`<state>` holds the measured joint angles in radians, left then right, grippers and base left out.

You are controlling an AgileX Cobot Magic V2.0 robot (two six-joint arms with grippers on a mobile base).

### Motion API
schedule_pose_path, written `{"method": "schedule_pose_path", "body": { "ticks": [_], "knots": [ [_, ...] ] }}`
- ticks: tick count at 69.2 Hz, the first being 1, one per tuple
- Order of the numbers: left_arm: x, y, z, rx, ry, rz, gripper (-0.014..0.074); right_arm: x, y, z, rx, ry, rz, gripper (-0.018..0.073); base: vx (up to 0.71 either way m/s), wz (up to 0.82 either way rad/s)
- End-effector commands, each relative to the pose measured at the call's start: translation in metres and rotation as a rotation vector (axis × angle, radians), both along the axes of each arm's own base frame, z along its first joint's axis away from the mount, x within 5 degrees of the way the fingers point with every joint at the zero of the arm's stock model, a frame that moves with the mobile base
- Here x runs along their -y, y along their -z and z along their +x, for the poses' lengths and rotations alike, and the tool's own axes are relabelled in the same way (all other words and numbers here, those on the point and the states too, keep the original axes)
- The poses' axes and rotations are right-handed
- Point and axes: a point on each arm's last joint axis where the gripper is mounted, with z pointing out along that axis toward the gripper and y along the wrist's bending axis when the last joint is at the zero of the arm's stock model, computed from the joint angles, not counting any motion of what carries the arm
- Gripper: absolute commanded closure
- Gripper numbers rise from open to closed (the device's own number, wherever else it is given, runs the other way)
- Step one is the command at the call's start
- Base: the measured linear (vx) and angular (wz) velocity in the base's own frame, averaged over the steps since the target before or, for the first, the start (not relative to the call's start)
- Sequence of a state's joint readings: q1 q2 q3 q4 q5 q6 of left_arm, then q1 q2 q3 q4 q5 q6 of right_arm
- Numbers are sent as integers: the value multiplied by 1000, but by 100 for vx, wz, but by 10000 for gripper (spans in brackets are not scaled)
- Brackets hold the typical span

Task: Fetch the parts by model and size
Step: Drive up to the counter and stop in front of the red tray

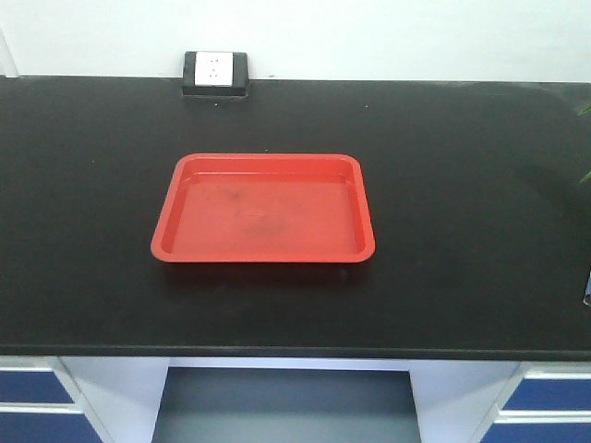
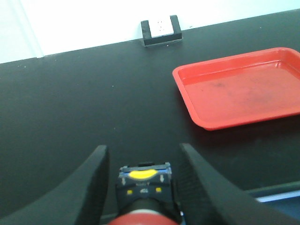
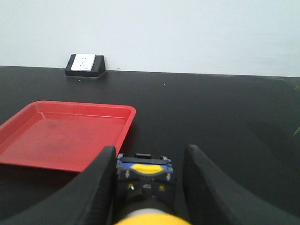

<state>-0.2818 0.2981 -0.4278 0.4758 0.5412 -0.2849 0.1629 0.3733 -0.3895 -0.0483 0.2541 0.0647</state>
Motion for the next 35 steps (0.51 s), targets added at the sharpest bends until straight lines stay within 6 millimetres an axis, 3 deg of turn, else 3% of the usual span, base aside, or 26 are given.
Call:
{"method": "schedule_pose_path", "body": {
  "ticks": [1, 35],
  "knots": [
    [3, -12, 1, 75, 30, -9, 603, 0, -16, 1, 99, -2, 6, 564, 17, 0],
    [3, -12, 1, 75, 30, -9, 603, 0, -16, 1, 99, -2, 6, 564, 14, 0]
  ]
}}
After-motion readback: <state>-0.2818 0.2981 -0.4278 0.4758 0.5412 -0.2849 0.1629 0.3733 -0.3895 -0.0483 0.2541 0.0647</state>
